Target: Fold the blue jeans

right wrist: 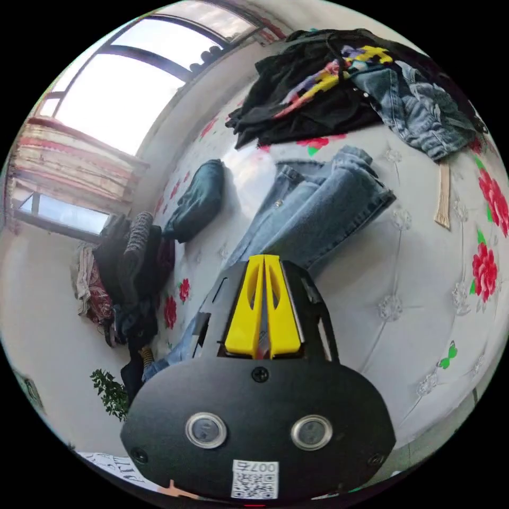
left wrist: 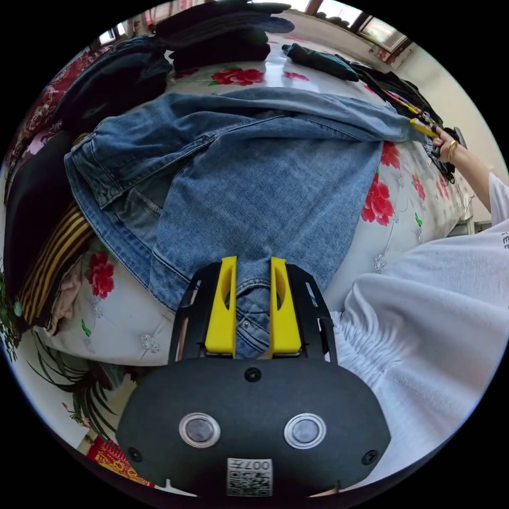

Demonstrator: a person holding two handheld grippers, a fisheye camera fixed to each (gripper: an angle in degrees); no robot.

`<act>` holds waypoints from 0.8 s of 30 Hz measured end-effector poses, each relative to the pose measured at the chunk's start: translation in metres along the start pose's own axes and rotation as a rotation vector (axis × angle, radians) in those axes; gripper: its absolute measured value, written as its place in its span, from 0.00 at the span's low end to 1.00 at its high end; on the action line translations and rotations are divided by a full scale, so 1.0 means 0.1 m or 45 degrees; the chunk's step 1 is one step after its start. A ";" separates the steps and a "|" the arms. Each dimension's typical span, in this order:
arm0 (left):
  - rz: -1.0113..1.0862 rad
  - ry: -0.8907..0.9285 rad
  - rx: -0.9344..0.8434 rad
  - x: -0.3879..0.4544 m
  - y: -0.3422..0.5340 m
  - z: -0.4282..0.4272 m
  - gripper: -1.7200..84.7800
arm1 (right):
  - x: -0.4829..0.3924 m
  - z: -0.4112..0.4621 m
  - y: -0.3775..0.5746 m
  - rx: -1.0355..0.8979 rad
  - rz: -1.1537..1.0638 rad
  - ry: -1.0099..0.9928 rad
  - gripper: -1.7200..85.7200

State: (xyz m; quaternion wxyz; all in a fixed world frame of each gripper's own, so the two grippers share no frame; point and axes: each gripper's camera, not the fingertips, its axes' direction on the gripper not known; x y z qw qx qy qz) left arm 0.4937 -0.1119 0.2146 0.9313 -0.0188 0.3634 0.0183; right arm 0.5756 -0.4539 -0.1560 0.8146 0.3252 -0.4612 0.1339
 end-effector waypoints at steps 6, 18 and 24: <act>0.154 -0.071 -0.055 0.12 -0.19 0.00 0.12 | -1.27 -0.86 -0.53 0.281 -0.560 -0.170 0.05; 0.283 0.016 -0.037 0.32 -0.36 -0.08 0.12 | 0.48 -0.14 -0.10 -0.152 0.124 0.199 0.15; 0.303 0.053 -0.084 0.15 -0.45 -0.06 0.04 | -0.07 -0.34 -0.57 -0.097 -0.171 -0.076 0.03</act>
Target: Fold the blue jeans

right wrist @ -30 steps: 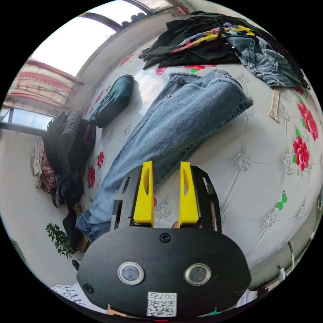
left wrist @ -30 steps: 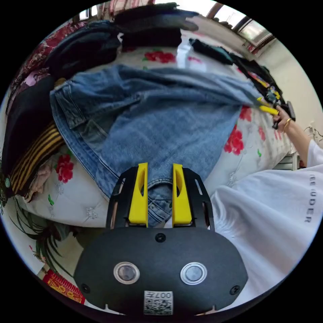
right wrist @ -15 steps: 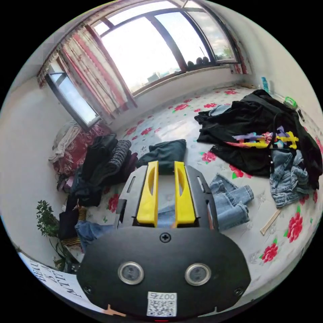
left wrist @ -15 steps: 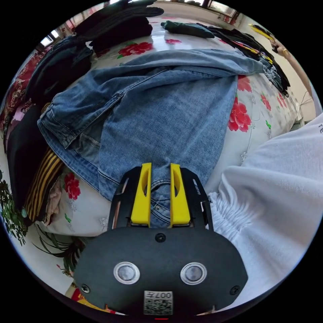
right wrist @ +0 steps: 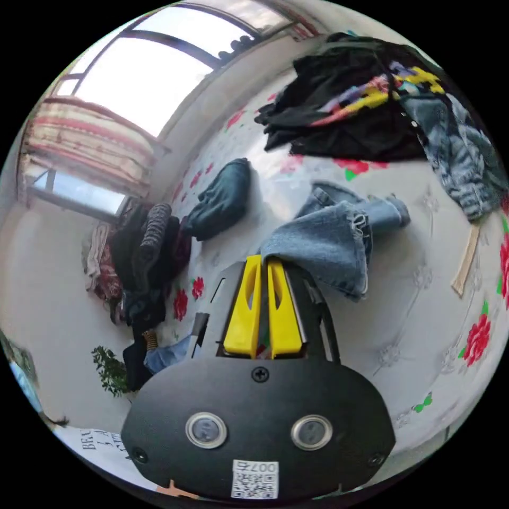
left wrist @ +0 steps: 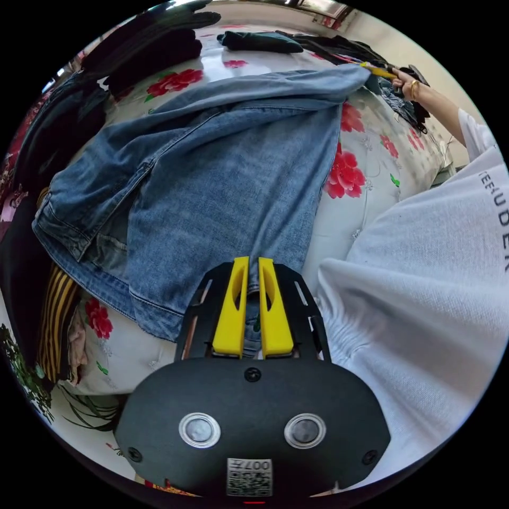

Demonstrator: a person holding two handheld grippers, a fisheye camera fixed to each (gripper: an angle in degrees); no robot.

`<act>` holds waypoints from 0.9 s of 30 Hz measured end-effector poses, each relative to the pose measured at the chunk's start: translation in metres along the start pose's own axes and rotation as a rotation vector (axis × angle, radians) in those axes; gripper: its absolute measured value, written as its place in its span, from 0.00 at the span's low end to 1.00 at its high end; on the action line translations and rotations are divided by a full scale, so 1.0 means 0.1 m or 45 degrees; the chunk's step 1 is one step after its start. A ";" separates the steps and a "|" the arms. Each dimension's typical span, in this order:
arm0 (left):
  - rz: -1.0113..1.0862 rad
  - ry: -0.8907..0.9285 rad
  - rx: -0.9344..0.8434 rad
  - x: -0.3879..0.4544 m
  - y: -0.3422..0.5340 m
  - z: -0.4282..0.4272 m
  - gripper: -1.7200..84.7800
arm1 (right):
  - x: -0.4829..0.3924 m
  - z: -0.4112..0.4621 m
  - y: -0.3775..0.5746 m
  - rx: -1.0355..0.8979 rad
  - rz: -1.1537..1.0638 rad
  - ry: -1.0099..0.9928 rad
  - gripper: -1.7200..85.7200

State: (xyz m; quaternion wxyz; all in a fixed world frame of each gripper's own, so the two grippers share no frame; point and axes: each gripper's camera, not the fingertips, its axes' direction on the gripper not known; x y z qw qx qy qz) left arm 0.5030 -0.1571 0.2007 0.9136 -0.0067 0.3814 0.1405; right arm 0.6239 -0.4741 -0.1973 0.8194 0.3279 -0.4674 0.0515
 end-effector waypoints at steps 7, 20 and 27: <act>0.079 -0.029 0.024 0.00 0.02 -0.16 0.01 | -1.98 -0.37 -0.40 0.167 -0.699 -0.052 0.06; 0.068 0.227 0.211 -0.52 0.27 -0.95 0.01 | -0.24 0.48 0.56 -0.409 -0.211 -0.132 0.14; 0.293 0.375 0.545 -0.82 0.55 -2.15 0.01 | 0.02 0.73 0.96 -0.375 0.062 -0.515 0.13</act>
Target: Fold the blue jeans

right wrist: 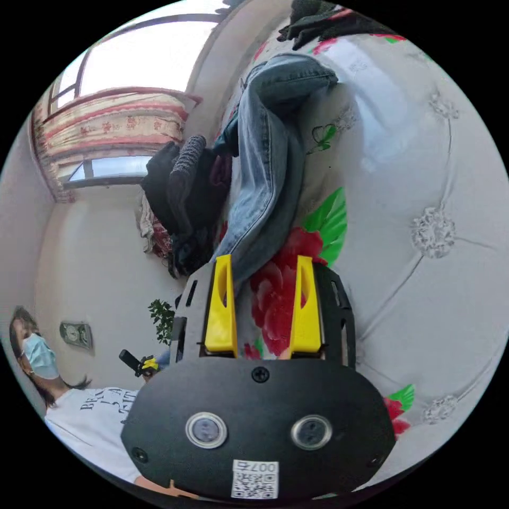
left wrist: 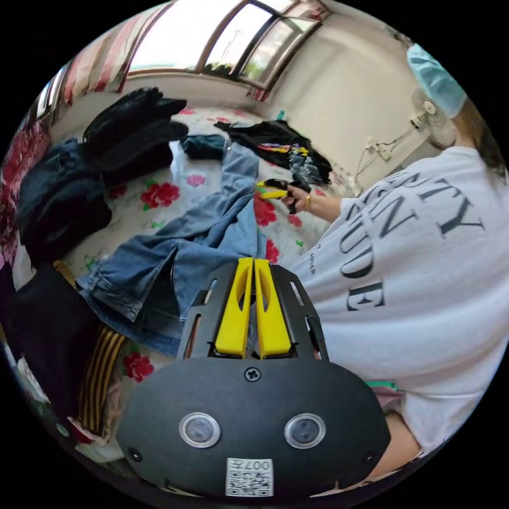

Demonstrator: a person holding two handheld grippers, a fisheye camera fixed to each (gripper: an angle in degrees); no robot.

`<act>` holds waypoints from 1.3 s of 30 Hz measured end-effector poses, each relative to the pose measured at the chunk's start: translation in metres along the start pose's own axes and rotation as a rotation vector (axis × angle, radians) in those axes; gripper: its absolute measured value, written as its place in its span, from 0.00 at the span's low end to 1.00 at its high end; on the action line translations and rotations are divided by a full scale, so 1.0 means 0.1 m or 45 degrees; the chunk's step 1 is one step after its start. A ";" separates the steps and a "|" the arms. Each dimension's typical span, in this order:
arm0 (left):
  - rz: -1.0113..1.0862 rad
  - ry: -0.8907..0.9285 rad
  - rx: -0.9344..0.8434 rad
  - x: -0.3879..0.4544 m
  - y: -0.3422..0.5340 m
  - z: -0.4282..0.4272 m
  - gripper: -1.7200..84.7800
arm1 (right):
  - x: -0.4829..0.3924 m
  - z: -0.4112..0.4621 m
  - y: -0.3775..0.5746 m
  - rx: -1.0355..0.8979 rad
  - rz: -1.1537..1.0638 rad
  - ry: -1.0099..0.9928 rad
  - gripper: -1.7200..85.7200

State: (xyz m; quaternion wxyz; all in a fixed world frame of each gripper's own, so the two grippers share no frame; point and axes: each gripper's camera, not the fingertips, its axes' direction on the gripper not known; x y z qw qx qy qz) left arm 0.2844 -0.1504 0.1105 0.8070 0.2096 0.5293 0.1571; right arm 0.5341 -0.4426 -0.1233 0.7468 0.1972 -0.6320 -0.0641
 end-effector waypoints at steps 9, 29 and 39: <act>-0.009 -0.220 -0.128 0.24 0.50 -0.25 0.01 | -0.53 -0.25 0.31 0.395 0.004 -0.335 0.04; -0.139 -0.498 -0.528 0.31 0.87 0.85 0.01 | -2.02 -0.02 1.43 -0.111 -0.458 0.839 0.12; -0.172 -0.545 -0.708 0.24 0.67 1.36 0.01 | -1.95 0.18 1.44 -0.052 -0.547 0.936 0.11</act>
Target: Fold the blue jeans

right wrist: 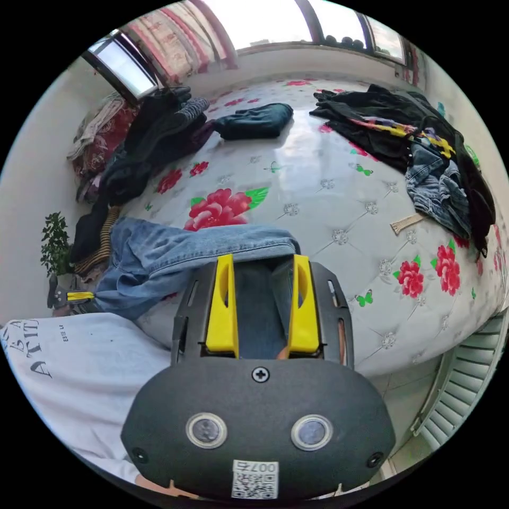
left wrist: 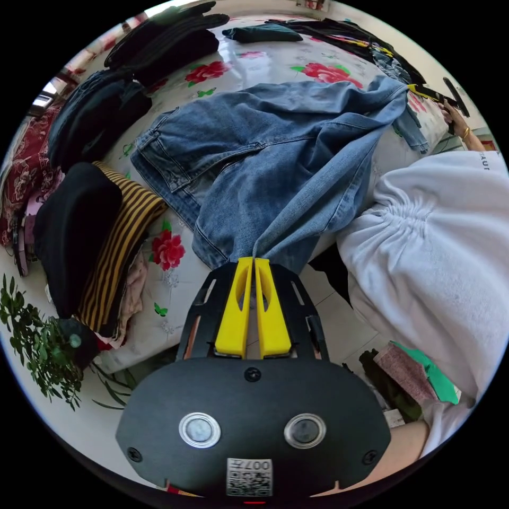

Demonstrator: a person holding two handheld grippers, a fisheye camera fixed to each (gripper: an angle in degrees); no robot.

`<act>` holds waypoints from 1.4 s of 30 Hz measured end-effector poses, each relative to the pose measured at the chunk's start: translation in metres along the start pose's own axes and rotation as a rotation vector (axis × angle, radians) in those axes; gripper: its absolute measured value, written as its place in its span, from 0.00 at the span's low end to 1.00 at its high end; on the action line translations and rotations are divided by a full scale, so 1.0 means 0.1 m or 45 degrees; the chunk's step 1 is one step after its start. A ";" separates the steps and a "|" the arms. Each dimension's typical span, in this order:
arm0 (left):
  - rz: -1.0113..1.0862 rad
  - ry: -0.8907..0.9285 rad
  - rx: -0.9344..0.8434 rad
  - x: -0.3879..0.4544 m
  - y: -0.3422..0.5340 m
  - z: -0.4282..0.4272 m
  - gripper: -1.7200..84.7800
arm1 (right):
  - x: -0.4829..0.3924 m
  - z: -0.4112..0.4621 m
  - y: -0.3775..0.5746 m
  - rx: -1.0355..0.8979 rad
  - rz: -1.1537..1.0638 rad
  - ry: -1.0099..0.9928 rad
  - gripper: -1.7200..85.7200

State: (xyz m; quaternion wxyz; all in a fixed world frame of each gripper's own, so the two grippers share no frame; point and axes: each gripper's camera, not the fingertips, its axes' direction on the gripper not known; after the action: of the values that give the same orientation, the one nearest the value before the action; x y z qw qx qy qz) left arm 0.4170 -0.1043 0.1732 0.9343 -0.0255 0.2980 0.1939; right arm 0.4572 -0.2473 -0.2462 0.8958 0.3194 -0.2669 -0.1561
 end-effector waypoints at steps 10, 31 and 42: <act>-0.166 0.067 0.055 0.08 0.04 0.00 0.01 | -0.11 0.11 -1.35 -0.032 -0.115 -0.045 0.03; -0.389 0.075 0.085 -0.15 -0.07 -0.01 0.01 | 0.18 -0.12 -2.34 0.024 -0.001 0.072 0.05; -0.533 0.162 0.496 -0.50 -0.10 -0.18 0.04 | 0.21 -0.98 -1.71 0.225 0.090 0.011 0.12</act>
State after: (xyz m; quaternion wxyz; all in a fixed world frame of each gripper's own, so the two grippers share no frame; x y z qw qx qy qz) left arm 0.3735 -0.1339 0.1859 0.9207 0.0815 0.3760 -0.0658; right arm 0.5124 -0.3370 -0.4147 0.8702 0.3881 -0.2869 -0.0989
